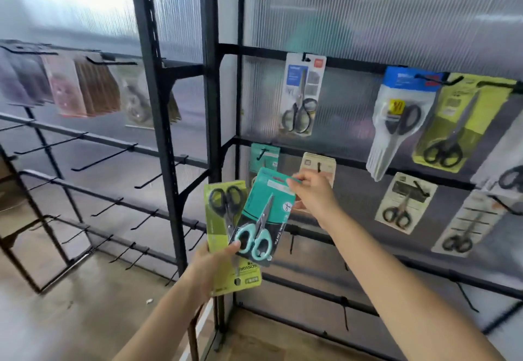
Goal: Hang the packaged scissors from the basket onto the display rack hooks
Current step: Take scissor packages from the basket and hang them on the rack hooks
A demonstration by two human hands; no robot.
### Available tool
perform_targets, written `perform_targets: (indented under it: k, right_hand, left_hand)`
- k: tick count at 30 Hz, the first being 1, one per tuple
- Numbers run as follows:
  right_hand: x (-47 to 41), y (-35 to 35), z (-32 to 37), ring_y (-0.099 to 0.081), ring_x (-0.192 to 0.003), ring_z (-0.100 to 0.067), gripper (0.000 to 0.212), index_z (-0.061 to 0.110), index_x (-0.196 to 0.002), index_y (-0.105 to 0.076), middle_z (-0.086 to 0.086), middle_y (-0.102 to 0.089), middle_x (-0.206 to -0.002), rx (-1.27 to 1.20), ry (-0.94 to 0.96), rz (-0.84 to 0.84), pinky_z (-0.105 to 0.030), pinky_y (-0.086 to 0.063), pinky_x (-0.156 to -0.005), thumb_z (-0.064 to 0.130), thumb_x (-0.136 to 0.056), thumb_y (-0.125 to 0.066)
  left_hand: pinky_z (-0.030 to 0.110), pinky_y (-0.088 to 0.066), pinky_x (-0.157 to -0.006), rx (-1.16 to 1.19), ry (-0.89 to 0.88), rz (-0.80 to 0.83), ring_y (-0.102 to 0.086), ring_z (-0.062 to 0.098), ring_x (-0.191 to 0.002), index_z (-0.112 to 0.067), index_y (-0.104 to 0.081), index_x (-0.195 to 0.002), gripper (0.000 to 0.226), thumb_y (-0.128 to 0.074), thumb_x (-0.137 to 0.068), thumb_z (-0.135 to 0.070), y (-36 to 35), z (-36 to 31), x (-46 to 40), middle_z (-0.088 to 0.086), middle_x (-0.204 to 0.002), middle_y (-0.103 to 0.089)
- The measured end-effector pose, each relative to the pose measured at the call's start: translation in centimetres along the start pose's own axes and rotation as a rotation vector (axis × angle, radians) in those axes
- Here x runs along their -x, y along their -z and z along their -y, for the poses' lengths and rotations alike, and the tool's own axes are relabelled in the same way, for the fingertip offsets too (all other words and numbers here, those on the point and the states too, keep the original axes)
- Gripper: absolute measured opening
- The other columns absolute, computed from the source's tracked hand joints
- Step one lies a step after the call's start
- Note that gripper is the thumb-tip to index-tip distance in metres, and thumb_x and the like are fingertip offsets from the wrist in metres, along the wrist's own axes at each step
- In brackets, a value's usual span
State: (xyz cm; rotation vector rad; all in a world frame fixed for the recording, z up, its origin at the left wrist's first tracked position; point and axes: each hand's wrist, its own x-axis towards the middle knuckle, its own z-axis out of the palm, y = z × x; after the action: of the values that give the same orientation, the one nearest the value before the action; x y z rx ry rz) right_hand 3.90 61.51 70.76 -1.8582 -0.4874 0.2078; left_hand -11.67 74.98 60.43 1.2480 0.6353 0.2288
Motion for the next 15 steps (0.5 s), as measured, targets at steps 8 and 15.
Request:
perform_targets:
  k: [8,15]
  right_hand:
    - [-7.2,-4.0,0.6,-0.067,-0.084,-0.024,0.012,0.016,-0.084,-0.056,-0.011,-0.067,-0.1,0.113,0.089,0.062,-0.038,-0.058,-0.068,0.018,-0.095,-0.052]
    - [-13.8,-5.5,-1.0,-0.061,-0.091,-0.02,0.011,0.012,-0.097,-0.062,-0.003,-0.064,-0.098,0.199,0.081,0.054,-0.047,-0.054,-0.084,0.019,-0.093,-0.055]
  left_hand:
    - [0.058,-0.05,-0.088,0.114,0.022,-0.067,-0.068,0.038,-0.093,-0.009,-0.059,-0.116,0.031,-0.065,-0.088,-0.02,1.2,-0.6,-5.8,0.016,-0.098,-0.072]
    - [0.053,-0.055,-0.081,0.131,0.068,-0.088,-0.069,0.038,-0.088,-0.01,-0.061,-0.114,0.032,-0.069,-0.085,-0.02,0.5,-0.9,-11.9,0.018,-0.096,-0.072]
